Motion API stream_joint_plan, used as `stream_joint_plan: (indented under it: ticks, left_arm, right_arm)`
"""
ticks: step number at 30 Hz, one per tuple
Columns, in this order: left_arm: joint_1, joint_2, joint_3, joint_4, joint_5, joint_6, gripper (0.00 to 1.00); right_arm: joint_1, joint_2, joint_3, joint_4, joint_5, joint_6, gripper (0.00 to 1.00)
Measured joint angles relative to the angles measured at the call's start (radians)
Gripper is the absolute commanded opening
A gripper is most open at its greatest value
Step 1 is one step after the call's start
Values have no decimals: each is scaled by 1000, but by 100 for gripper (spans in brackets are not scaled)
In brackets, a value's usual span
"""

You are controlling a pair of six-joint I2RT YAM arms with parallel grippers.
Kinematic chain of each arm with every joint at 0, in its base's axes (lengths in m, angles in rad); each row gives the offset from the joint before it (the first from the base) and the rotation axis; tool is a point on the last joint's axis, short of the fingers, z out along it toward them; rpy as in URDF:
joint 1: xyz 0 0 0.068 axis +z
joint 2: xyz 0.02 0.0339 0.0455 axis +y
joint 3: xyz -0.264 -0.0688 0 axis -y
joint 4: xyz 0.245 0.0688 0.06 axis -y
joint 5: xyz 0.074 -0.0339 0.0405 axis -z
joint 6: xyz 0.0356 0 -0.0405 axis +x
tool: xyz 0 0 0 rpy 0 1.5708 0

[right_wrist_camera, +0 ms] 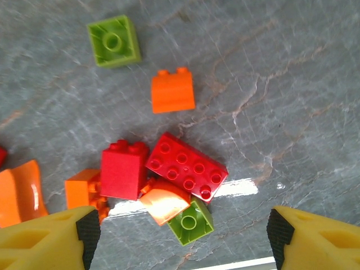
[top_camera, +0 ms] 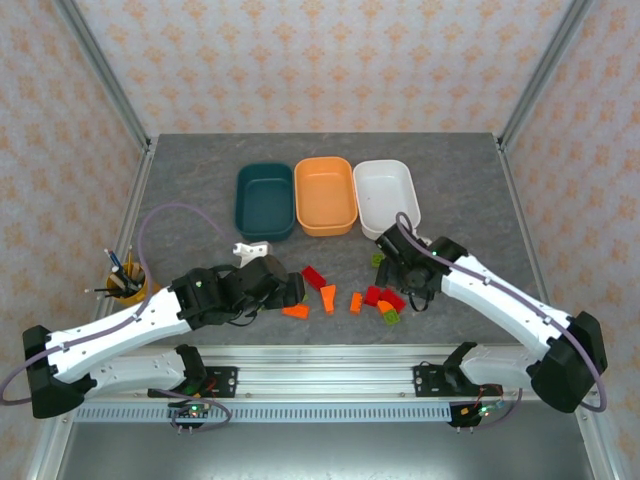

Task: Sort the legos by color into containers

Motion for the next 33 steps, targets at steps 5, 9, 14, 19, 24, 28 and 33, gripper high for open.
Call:
stream_joint_plan:
  ticks: [5, 9, 14, 19, 24, 28, 33]
  left_arm:
    - [0, -13, -22, 18, -12, 0, 98]
    - [0, -43, -42, 21, -23, -1, 98]
    - [0, -83, -69, 21, -28, -4, 99]
    - [0, -90, -71, 21, -31, -4, 99]
    - [0, -90, -71, 21, -31, -4, 99]
    - [0, -90, -71, 21, -31, -4, 99]
    - [0, -90, -71, 29, -27, 0, 99]
  right_arm:
    - [-55, 28, -101, 74, -56, 68, 83]
    - [-135, 34, -161, 125, -108, 121, 84]
    - [-166, 89, -182, 205, -169, 195, 85]
    - [-168, 126, -207, 276, -203, 263, 85]
    - [-168, 151, -229, 320, -217, 304, 80]
    - [-168, 187, -233, 362, -225, 322, 74]
    - [-168, 197, -234, 370, -228, 332, 70]
